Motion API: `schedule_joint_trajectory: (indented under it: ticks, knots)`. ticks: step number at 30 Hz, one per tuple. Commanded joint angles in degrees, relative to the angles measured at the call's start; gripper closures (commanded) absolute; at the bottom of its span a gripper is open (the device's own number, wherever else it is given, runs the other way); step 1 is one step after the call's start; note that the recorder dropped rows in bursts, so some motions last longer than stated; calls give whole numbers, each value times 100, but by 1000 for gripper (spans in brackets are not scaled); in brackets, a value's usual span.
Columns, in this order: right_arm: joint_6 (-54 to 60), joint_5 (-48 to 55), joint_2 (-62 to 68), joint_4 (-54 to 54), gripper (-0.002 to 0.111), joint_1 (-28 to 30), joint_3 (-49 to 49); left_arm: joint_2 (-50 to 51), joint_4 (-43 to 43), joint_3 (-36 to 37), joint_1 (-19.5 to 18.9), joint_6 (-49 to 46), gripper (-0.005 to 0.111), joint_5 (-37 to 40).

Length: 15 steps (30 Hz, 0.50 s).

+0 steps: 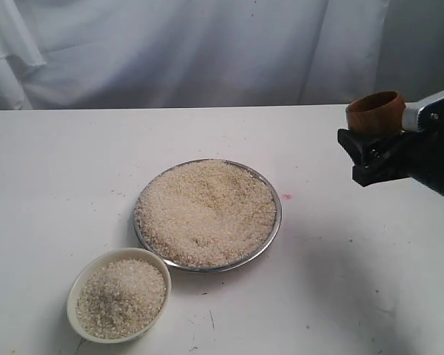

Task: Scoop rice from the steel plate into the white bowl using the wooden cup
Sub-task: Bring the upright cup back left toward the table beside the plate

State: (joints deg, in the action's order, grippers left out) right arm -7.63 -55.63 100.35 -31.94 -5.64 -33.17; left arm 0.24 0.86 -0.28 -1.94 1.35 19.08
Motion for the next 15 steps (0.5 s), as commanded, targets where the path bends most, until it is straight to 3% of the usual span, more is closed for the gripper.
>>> schedule_joint_trajectory:
  ticks: [1, 8, 15]
  knots:
    - [101, -807, 653, -543, 108, 297, -412, -24, -6, 28, 15, 0, 107, -81]
    - [-873, -1295, 1870, -2394, 108, 710, -1637, -24, -6, 28, 15, 0, 107, -81]
    - [-1299, -1434, 2671, -2958, 108, 761, -2151, -24, -6, 28, 15, 0, 107, -81]
